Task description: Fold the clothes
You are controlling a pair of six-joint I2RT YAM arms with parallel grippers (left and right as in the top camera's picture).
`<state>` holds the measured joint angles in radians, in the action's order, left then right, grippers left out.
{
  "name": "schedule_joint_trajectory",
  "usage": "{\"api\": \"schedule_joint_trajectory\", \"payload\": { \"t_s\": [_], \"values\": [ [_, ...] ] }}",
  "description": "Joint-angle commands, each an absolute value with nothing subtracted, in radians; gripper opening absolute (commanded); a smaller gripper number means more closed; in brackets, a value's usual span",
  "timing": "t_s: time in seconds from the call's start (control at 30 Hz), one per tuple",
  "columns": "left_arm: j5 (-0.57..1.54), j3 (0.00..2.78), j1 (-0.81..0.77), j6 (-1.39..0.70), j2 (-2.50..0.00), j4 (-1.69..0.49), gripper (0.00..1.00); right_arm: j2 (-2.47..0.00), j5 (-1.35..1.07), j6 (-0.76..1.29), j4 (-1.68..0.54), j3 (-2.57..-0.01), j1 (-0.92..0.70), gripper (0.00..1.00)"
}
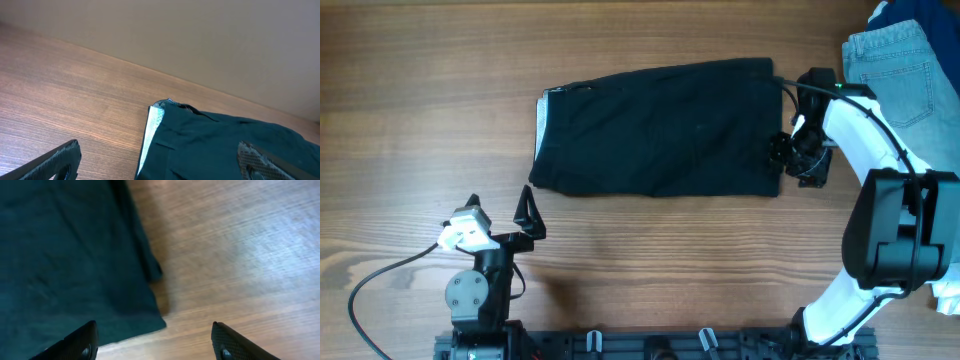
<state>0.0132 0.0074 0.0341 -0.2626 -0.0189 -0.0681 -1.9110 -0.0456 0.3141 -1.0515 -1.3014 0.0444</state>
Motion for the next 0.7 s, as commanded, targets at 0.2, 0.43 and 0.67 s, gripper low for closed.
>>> {"api": "schedule_joint_trajectory", "payload": {
  "t_s": [0.2, 0.43, 0.67],
  "values": [
    [0.026, 0.006, 0.028, -0.239, -0.014, -0.076, 1.0, -1.891, -0.192, 0.236, -0.931, -1.184, 0.045, 0.47],
    [0.025, 0.006, 0.028, -0.239, -0.014, -0.076, 1.0, -1.892, -0.168, 0.237, -0.911, -1.18, 0.045, 0.22],
    [0.025, 0.006, 0.028, -0.239, -0.014, -0.076, 1.0, -1.882, -0.004, 0.353, -0.936, -1.181, 0.045, 0.04]
  ]
}}
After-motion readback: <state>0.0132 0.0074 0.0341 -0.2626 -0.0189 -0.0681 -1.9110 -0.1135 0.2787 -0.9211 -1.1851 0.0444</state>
